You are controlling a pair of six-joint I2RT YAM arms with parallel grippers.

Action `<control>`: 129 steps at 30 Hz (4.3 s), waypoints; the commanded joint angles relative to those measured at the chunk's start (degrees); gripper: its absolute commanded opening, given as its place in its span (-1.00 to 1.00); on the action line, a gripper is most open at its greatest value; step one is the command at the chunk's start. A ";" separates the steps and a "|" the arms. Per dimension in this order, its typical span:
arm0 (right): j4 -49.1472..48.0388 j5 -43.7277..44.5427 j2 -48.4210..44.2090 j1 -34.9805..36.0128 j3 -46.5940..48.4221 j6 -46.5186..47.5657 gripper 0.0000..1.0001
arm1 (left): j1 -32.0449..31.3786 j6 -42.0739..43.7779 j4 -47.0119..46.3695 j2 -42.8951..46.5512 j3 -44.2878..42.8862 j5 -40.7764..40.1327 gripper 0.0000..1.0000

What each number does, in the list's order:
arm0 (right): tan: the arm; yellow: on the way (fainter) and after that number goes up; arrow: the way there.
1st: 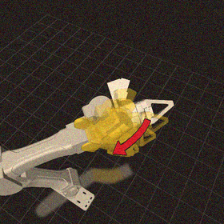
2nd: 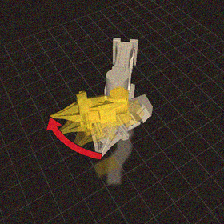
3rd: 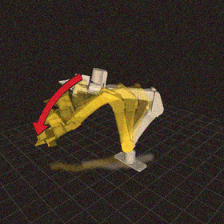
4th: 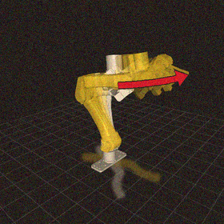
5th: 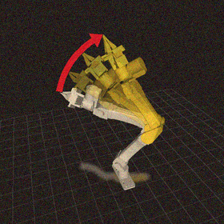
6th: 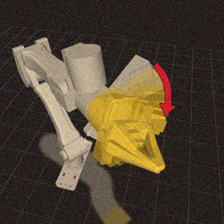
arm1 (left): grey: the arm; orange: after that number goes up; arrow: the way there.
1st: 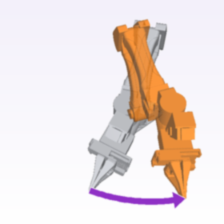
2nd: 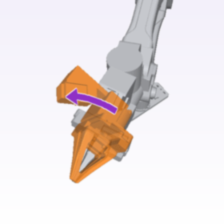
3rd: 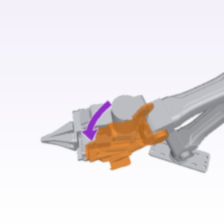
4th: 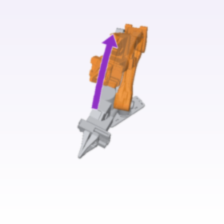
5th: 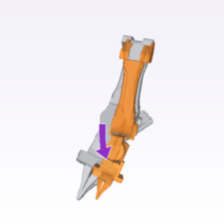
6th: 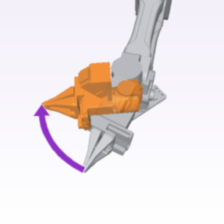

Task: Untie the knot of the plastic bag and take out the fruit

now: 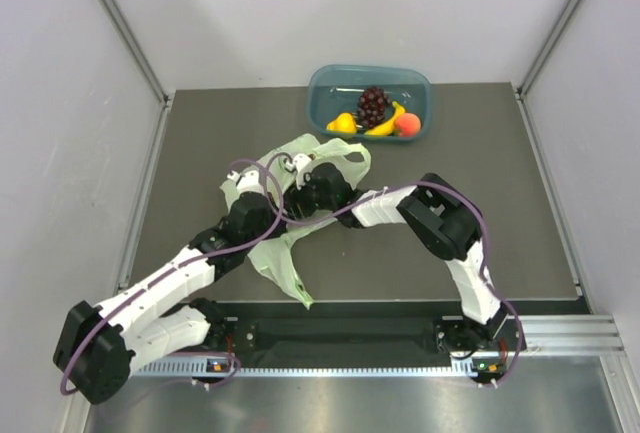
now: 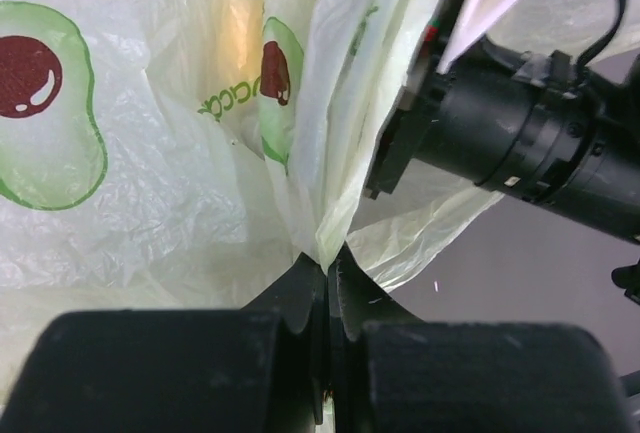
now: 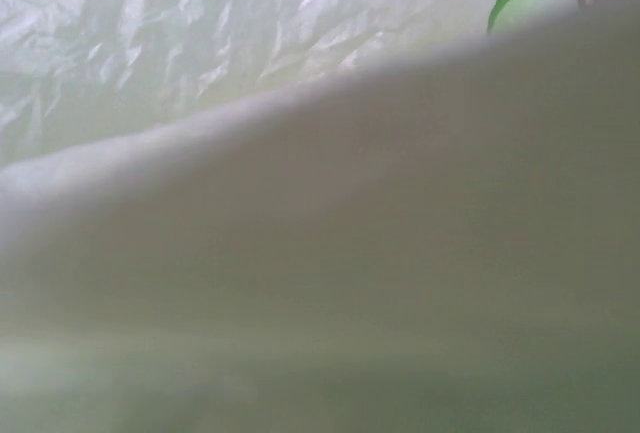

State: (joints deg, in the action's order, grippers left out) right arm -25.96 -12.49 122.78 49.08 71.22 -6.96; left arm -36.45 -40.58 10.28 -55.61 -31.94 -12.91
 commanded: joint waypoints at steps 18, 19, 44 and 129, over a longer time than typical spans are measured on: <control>29.88 -36.45 -29.17 -3.55 -15.58 2.82 -1.00 | 0.50 -2.14 -5.10 -2.21 -4.00 -6.61 -1.00; 30.78 -38.99 -31.88 -3.64 -16.02 3.53 -1.00 | 0.50 -2.14 -5.62 -2.83 -4.26 -6.34 -1.00; 37.46 2.11 -37.56 -30.27 16.44 -6.04 -1.00 | 1.55 -4.42 -2.37 2.26 -0.22 -10.65 -1.00; 70.52 4.14 -97.56 -34.58 -15.23 -4.99 0.99 | 2.34 17.11 2.89 3.68 -21.75 27.85 0.97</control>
State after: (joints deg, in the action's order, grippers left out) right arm 44.23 -10.35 25.93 14.13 55.88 -12.45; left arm -34.30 -25.26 11.84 -51.20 -50.33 12.36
